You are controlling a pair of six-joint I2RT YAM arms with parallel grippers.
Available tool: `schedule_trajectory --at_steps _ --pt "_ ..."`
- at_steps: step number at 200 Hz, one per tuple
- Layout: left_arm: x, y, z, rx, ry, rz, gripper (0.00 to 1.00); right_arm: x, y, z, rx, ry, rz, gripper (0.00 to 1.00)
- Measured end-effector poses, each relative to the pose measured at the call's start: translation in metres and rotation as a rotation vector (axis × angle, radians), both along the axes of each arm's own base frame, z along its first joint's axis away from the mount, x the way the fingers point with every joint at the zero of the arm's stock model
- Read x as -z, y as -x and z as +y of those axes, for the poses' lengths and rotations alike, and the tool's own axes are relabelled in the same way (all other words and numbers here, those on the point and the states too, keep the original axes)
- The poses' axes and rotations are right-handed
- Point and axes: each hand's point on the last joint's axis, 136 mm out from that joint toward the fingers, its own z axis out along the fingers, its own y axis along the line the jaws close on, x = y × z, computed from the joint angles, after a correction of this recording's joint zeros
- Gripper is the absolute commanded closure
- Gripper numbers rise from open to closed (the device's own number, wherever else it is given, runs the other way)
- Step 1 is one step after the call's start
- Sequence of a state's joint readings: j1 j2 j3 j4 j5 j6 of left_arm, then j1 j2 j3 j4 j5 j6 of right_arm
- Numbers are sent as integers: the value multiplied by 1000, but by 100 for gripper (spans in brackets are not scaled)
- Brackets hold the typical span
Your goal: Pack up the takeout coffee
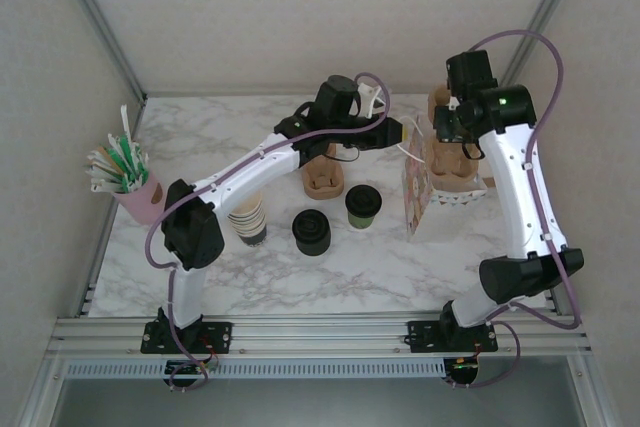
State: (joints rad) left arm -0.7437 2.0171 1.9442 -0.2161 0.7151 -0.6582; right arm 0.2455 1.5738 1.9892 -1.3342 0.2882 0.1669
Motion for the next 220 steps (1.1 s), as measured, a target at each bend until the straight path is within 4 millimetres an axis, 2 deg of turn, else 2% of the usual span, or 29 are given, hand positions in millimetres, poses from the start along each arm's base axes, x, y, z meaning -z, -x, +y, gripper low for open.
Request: schedule_trajectory --at_steps 57,105,175,220 --pt "3 -1 -1 0 -9 10 93 13 -1 -3 1 23 49 79" --pt "4 -1 -1 -1 -11 11 95 32 2 -10 17 38 107 79" --pt "5 -1 -1 -1 -11 12 96 32 0 -17 38 31 102 79" --pt "6 -1 0 -3 -14 13 96 35 -1 -15 33 20 113 80"
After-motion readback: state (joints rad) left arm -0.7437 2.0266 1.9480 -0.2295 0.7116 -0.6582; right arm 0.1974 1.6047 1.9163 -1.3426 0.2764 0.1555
